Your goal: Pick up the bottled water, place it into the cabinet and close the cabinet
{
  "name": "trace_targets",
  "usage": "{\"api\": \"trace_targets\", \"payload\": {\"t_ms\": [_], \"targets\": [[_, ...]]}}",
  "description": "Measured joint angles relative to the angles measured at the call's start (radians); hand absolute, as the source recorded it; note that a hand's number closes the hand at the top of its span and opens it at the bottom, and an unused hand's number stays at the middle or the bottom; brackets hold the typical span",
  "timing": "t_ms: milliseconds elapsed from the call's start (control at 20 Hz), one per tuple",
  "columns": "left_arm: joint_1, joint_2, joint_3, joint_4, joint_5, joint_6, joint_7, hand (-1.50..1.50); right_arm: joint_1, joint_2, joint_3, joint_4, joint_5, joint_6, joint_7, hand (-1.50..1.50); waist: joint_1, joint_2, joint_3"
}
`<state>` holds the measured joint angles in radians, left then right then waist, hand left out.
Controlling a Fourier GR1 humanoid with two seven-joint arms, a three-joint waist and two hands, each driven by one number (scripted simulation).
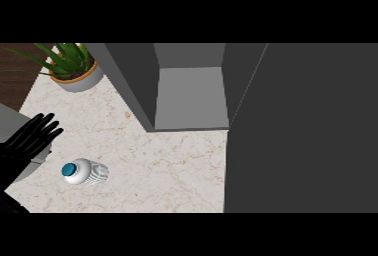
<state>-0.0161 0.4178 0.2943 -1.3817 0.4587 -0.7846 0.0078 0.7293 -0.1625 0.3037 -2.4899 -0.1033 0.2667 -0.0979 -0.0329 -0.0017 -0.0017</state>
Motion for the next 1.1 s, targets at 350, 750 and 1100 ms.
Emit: {"api": "trace_targets", "payload": {"t_ms": [350, 750, 1100], "targets": [[-0.089, -0.049, -0.029, 0.254, -0.159, -0.007, -0.135, -1.50, 0.092, -0.017, 0.028, -0.004, 0.032, 0.016, -0.082, -1.50, -0.004, 0.001, -0.001], [-0.172, -0.066, -0.076, 0.534, -0.358, 0.019, -0.361, -1.50, 0.153, -0.035, 0.056, -0.007, 0.049, 0.013, -0.132, -1.50, -0.007, 0.004, -0.002], [-0.213, -0.081, -0.137, 0.707, -0.461, 0.072, -0.513, -1.50, 0.195, -0.051, 0.075, -0.003, 0.062, 0.011, -0.189, -1.50, -0.015, 0.006, -0.004]]}}
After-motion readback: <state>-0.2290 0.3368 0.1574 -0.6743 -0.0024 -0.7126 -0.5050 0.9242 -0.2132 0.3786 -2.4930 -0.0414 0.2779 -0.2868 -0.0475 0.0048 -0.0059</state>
